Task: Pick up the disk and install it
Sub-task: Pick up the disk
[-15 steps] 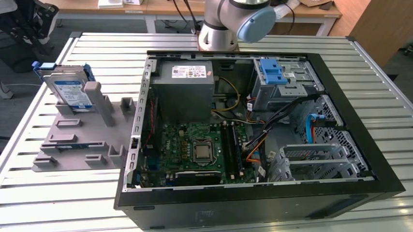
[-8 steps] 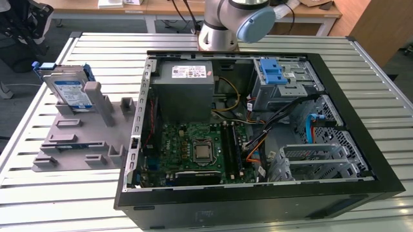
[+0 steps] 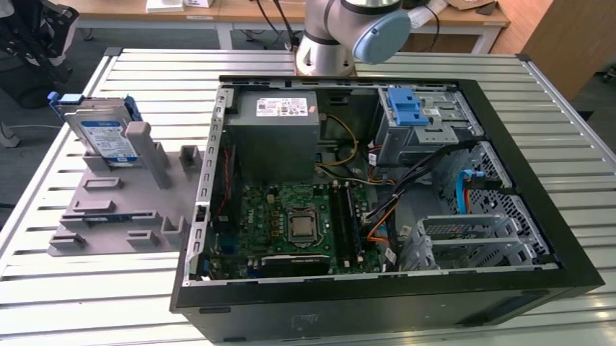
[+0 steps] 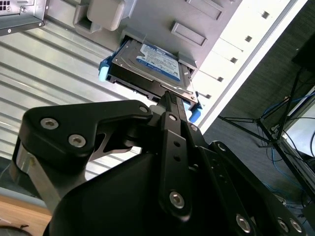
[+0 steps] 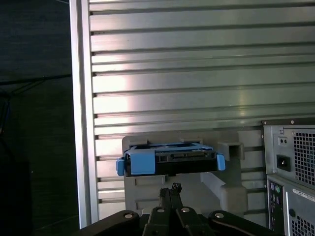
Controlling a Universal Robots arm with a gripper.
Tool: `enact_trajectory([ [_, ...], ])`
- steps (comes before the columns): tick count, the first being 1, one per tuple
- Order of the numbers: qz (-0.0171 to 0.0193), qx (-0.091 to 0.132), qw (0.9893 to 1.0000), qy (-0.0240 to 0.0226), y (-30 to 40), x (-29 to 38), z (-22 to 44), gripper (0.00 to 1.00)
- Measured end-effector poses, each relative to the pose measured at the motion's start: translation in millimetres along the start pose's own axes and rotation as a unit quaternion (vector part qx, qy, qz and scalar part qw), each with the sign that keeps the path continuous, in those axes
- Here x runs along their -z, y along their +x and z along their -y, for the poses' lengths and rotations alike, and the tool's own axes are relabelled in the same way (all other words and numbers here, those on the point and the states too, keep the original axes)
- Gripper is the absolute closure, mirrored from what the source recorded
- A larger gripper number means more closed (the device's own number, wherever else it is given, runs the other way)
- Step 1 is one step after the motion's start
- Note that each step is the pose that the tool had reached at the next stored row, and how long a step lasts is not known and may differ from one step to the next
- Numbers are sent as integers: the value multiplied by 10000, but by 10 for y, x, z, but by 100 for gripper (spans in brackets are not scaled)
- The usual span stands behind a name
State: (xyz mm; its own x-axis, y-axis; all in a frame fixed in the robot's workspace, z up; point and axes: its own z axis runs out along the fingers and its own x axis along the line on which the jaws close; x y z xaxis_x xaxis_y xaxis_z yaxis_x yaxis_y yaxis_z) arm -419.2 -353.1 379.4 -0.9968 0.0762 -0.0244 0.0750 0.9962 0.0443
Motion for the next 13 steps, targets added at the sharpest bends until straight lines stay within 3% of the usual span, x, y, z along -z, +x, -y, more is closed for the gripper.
enact_trajectory([
  [13,-7,169,9999,-4,1,0,0,89],
])
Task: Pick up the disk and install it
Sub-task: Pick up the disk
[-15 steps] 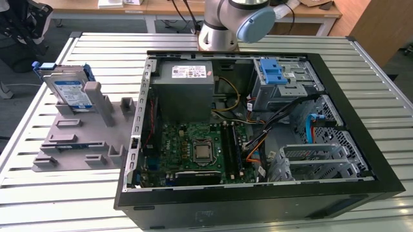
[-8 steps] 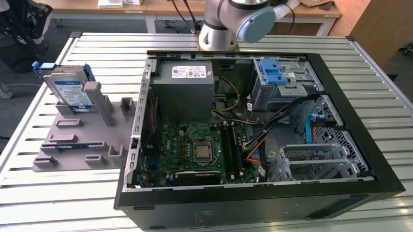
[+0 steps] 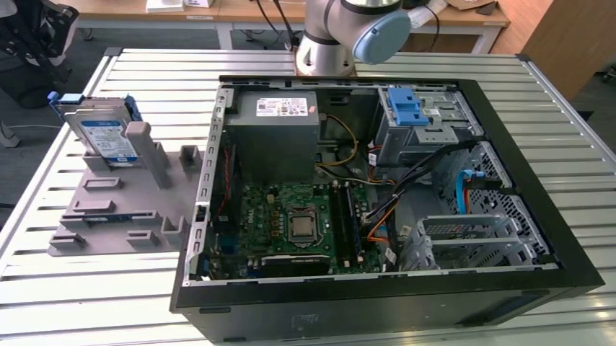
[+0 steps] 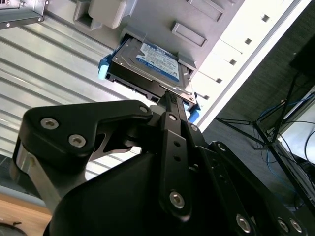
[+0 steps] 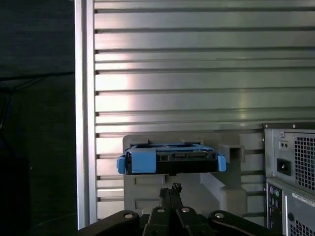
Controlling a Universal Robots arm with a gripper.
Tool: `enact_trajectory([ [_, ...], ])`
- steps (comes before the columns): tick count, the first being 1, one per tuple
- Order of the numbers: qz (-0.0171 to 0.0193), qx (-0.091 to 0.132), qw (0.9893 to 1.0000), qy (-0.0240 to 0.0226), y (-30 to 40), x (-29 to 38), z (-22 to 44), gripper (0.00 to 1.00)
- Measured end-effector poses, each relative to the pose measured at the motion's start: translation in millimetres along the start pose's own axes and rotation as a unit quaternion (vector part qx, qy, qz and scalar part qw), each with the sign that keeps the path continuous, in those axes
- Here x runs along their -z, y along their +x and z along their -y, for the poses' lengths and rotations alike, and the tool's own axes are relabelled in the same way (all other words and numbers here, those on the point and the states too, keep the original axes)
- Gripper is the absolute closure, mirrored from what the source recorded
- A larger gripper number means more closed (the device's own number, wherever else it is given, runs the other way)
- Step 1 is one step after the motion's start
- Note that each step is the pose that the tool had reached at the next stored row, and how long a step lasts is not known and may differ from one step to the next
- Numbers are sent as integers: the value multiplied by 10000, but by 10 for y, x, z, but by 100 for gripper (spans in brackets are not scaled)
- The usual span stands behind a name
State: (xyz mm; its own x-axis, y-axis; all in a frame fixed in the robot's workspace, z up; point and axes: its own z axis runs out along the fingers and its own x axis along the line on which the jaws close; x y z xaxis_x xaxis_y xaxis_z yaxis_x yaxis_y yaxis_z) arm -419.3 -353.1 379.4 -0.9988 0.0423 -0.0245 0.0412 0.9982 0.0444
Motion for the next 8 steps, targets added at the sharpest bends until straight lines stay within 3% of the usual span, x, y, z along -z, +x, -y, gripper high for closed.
enact_trajectory([
  [5,-12,247,9997,-6,0,0,0,89],
  [8,-23,512,9987,-13,0,0,0,89],
])
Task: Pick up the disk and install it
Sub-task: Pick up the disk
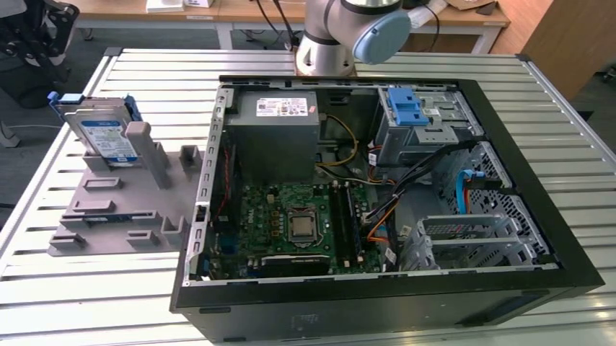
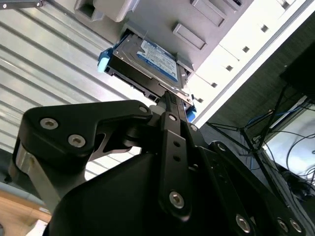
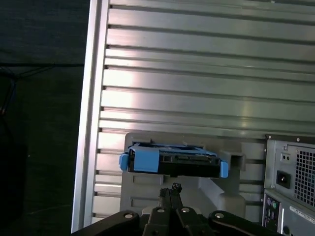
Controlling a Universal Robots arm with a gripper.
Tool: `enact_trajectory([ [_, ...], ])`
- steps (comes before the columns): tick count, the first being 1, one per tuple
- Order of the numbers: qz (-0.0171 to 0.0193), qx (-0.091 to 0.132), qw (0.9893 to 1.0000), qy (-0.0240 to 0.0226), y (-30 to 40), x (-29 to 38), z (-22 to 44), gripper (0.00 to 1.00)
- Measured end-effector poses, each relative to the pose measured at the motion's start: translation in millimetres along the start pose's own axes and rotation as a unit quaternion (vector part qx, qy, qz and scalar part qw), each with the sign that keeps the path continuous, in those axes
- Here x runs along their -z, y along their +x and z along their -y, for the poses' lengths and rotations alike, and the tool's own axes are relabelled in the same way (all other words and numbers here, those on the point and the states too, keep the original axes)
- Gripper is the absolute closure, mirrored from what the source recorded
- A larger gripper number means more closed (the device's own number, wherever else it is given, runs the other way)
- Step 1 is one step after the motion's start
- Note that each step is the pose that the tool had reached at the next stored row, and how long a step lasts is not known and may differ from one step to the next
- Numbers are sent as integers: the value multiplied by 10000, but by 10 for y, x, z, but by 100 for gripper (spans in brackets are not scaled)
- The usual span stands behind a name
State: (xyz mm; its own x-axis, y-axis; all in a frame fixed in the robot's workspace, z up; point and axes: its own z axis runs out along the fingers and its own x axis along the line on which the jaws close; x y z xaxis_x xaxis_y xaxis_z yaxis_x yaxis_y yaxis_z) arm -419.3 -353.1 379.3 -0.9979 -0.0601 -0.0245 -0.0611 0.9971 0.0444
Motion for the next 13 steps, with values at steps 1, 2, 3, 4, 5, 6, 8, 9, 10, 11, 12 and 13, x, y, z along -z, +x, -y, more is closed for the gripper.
enact_trajectory([
  [1,-3,69,10000,-2,0,0,0,89],
  [2,-4,94,10000,-2,0,1,0,89],
  [3,-4,96,10000,-2,0,0,0,89],
  [4,-4,97,10000,-2,0,0,0,89],
  [5,-4,98,10000,-2,0,0,0,89],
  [6,-4,98,10000,-2,0,0,0,89],
  [8,-4,98,10000,-2,0,0,0,89],
  [9,-4,98,10000,-2,0,0,0,89],
  [10,-4,98,10000,-2,0,0,0,89],
  [11,-4,98,10000,-2,0,0,0,89],
  [12,-4,98,10000,-2,0,0,0,89],
  [13,-4,98,10000,-2,0,0,0,89],
])
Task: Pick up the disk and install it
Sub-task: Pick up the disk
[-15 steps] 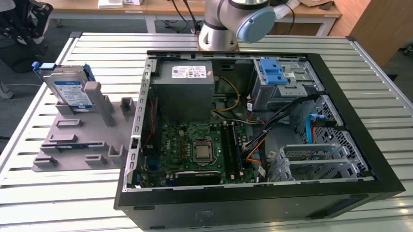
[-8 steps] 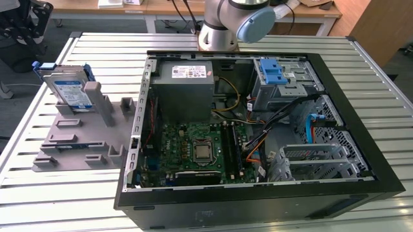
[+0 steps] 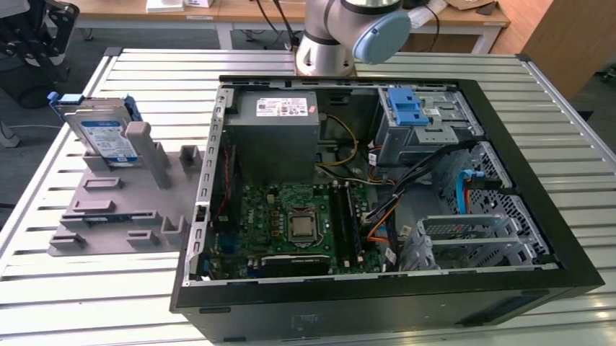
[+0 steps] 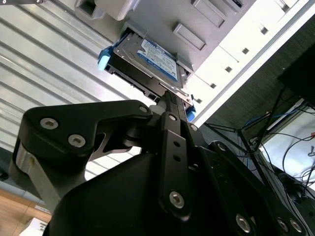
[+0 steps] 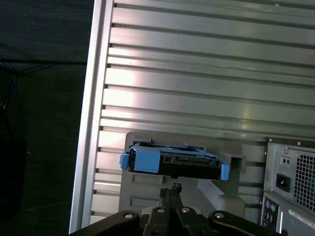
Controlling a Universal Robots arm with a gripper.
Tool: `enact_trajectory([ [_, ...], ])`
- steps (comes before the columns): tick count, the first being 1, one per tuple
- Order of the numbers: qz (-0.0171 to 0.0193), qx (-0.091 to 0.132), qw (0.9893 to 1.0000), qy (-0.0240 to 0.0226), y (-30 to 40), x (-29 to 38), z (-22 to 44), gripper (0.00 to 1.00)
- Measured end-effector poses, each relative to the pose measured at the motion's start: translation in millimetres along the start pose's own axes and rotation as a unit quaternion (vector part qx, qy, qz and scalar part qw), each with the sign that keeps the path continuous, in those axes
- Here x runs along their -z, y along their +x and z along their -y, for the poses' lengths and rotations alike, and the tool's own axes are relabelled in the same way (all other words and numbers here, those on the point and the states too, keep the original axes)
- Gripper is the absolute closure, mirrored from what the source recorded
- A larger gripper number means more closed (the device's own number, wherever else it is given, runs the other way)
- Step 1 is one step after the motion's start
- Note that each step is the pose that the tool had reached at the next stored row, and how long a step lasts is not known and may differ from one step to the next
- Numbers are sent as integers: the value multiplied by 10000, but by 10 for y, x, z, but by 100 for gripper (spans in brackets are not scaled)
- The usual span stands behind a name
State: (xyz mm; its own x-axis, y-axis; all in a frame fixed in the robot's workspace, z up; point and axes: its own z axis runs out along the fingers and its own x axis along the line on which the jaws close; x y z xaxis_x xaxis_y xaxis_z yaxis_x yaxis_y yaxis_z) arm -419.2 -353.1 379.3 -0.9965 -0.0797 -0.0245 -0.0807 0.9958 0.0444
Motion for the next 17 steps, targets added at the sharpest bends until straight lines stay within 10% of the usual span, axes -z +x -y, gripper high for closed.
enact_trajectory([
  [9,-15,337,9994,-8,0,0,0,89],
  [17,-47,1056,9944,-26,0,-1,0,89],
])
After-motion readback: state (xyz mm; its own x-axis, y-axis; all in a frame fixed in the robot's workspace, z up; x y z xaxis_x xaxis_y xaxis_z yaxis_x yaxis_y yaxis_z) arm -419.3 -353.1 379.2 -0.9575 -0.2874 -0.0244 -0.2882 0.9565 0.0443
